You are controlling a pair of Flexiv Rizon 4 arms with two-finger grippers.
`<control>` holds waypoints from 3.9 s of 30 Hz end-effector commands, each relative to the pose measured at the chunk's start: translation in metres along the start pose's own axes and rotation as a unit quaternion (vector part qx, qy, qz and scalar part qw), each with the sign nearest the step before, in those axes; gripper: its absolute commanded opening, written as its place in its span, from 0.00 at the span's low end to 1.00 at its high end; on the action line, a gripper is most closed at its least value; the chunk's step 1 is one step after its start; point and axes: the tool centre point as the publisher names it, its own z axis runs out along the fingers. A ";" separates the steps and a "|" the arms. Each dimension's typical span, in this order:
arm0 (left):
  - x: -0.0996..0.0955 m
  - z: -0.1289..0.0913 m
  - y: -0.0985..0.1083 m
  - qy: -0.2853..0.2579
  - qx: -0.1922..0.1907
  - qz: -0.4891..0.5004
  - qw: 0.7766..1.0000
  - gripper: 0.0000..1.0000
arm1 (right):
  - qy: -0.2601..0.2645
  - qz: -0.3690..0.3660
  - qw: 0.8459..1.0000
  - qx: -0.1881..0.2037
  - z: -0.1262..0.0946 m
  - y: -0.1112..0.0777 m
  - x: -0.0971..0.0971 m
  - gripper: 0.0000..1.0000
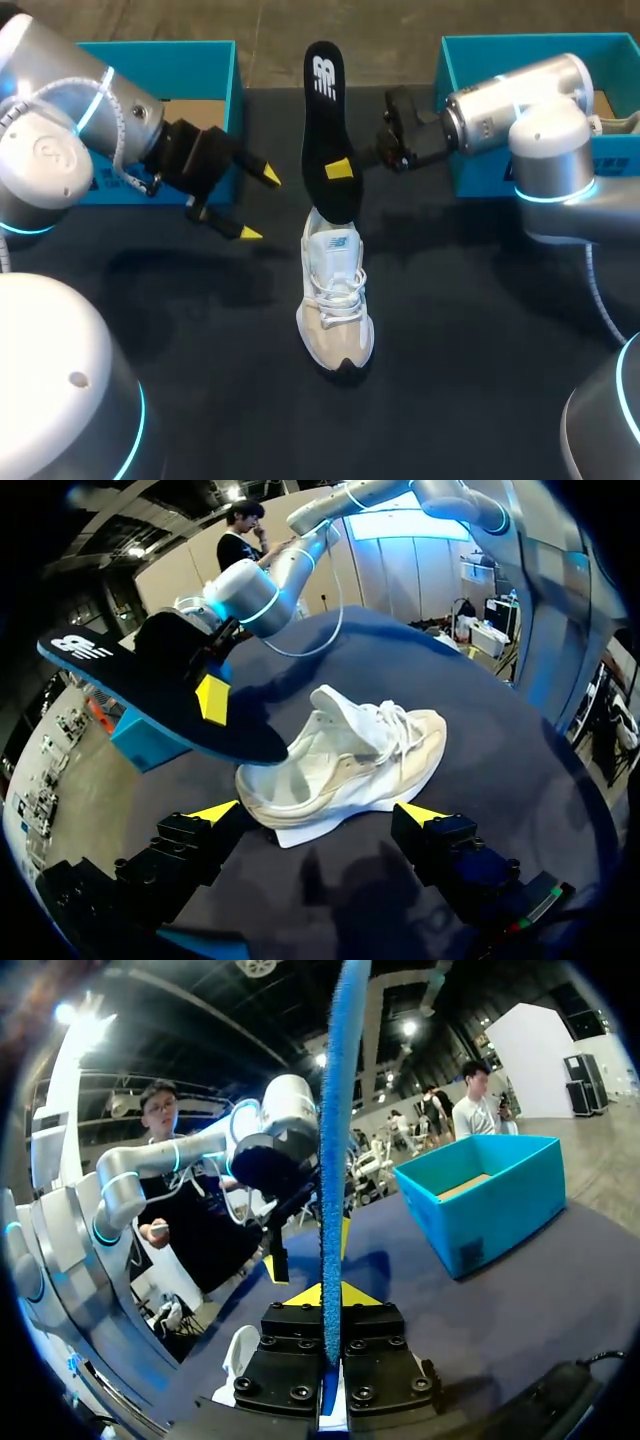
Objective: Take the shoe out of the shoebox, open the shoe tongue, remove and reinsert the insole, then place the shoe into the shoebox
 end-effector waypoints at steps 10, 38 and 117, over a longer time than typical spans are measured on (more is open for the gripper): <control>0.004 0.005 0.008 -0.013 -0.012 -0.007 1.000 1.00 | 0.001 0.014 1.000 -0.020 0.017 -0.025 -0.006 0.00; -0.010 0.025 0.019 -0.008 -0.019 -0.014 1.000 1.00 | -0.010 0.059 0.998 -0.031 0.028 -0.069 -0.009 0.00; -0.014 0.049 0.015 0.012 -0.006 -0.018 1.000 1.00 | -0.023 0.075 0.995 0.055 0.017 -0.070 -0.006 0.00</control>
